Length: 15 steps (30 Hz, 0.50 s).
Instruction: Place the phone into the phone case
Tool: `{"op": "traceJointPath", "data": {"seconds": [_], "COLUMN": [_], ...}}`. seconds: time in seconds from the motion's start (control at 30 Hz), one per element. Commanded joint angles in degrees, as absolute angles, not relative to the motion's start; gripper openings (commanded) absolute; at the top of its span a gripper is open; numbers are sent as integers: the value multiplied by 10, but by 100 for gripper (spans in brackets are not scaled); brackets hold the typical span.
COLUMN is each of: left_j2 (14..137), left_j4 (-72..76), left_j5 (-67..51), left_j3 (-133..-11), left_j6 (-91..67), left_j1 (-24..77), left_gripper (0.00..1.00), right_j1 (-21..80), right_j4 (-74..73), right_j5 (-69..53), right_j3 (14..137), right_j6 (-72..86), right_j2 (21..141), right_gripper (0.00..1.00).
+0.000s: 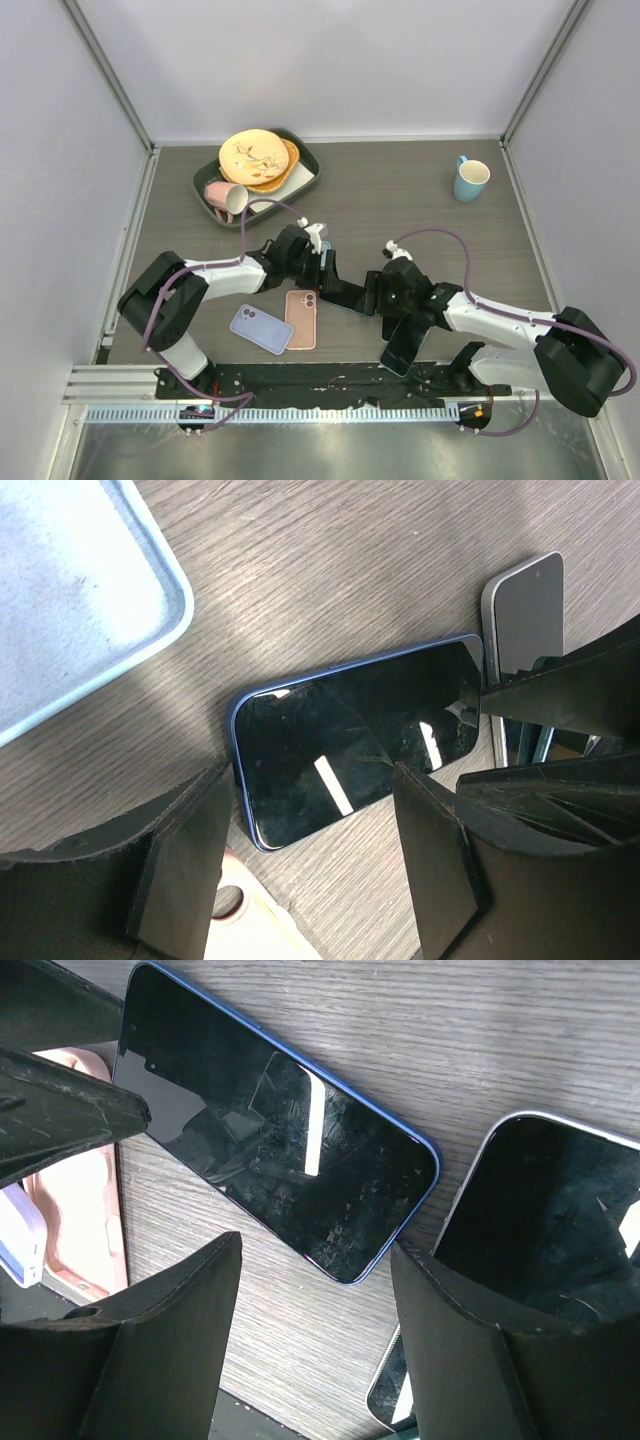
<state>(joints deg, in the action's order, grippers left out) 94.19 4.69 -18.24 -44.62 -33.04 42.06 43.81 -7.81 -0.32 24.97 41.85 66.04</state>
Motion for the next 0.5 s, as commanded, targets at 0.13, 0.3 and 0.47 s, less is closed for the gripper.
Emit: {"op": "traceJointPath", "data": {"seconds": [0.13,0.3,0.47], "left_j2": [917,906,925], "left_j4": [28,11,11], "left_j5": [-171,-158,-170], "left_j3": [-395,-392,-397], "left_j6": [-390,-378,-376], "left_j1": [382,371,371], "left_gripper": [69,70,70], "right_j1": [417,400,394], "right_j4": [-18,-24,-25], "right_j5": [-29,-19,-15], "right_j3": [251,236,237], "right_j6": [403,409,402], "right_j2": [659,650,668], "right_gripper": [66,66,67]}}
